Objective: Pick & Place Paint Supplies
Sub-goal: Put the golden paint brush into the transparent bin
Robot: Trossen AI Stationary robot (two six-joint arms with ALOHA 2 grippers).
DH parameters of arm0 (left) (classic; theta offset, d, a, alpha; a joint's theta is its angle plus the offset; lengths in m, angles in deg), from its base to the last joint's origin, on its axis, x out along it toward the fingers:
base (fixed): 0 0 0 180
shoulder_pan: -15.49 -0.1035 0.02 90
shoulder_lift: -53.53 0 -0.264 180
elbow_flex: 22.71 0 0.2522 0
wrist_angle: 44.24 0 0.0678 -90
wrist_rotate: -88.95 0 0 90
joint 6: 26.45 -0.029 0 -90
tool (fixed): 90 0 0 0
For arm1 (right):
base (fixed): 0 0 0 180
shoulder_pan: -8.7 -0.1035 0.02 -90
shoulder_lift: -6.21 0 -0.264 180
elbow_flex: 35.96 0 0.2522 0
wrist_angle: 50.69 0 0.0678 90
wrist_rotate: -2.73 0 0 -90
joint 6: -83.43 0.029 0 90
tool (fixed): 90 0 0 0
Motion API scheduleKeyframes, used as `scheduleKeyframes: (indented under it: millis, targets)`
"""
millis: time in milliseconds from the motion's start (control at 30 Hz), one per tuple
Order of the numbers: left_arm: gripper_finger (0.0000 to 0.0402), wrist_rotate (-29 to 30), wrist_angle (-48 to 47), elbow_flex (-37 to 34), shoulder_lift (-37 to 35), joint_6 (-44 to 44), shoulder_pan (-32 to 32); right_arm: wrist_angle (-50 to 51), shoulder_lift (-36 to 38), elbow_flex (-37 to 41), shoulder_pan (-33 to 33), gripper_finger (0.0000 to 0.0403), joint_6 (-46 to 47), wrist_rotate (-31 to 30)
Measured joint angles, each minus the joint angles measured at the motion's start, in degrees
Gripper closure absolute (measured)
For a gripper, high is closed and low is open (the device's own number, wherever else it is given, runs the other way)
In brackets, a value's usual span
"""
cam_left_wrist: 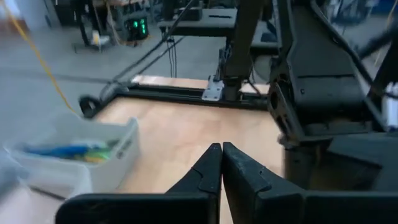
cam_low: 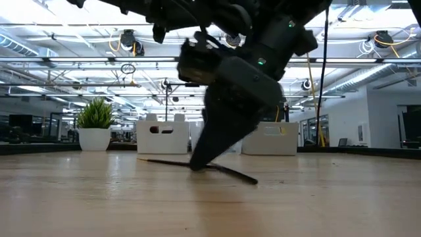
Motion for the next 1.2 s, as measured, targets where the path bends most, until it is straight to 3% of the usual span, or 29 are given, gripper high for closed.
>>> scheduleKeyframes:
  millis: [333,433,900,1200]
  targets:
    - [0.0380,0.0,1.1,0.0,0.0,5.8,0.0,1.1,1.6,0.2,-0.4,0.0248,-0.9,0.4]
    - [0.0380,-0.6,-2.9,0.0,0.0,8.1,0.2,3.2,2.8,0.2,-0.5,0.0248,-0.9,0.4]
    - [0.0380,-5.7,-43.2,-0.1,0.0,4.3,0.2,9.0,8.1,0.1,-1.2,0.0248,-3.0,0.3]
    - [0.0380,-6.3,-33.5,-9.5,0.0,7.6,0.0,8.7,8.1,0.1,-1.2,0.0248,-3.2,0.3]
